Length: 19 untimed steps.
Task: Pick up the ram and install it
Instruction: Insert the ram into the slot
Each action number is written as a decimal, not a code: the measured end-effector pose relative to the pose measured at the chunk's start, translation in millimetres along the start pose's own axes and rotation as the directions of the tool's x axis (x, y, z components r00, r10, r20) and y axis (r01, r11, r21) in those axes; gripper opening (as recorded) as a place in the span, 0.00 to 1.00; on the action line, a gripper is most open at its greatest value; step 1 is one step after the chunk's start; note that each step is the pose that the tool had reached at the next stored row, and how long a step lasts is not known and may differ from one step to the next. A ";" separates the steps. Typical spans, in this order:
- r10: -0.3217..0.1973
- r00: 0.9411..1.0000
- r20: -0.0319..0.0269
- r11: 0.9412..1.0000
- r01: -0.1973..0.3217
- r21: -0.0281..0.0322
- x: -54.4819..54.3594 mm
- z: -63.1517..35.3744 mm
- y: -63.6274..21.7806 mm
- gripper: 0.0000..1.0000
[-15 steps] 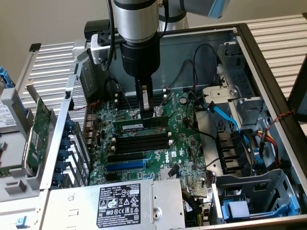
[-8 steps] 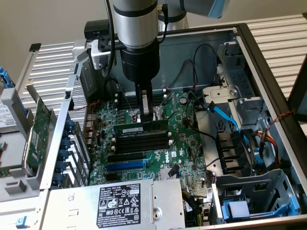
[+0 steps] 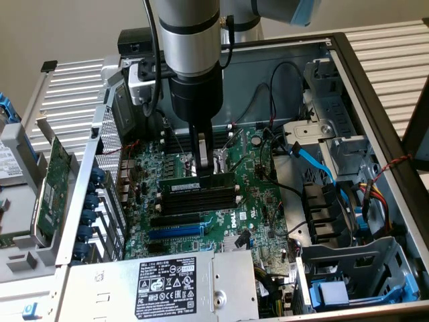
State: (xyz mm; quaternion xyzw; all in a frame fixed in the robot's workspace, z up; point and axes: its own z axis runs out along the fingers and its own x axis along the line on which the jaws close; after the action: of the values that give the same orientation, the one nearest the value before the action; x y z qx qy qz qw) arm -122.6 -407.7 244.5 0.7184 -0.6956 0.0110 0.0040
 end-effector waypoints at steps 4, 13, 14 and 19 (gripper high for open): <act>0.000 1.000 0.000 1.000 0.000 0.000 2.0 1.6 0.0 0.14; -0.005 1.000 0.000 1.000 0.005 0.000 3.1 4.9 1.0 0.14; -0.007 1.000 0.000 1.000 0.007 0.000 3.2 5.1 1.0 0.14; -0.015 1.000 0.000 1.000 0.015 0.001 3.2 6.2 1.1 0.14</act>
State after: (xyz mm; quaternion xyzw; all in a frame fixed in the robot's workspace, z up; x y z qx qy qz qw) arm -123.5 -411.1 238.3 0.7234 -0.6903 0.0111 0.0038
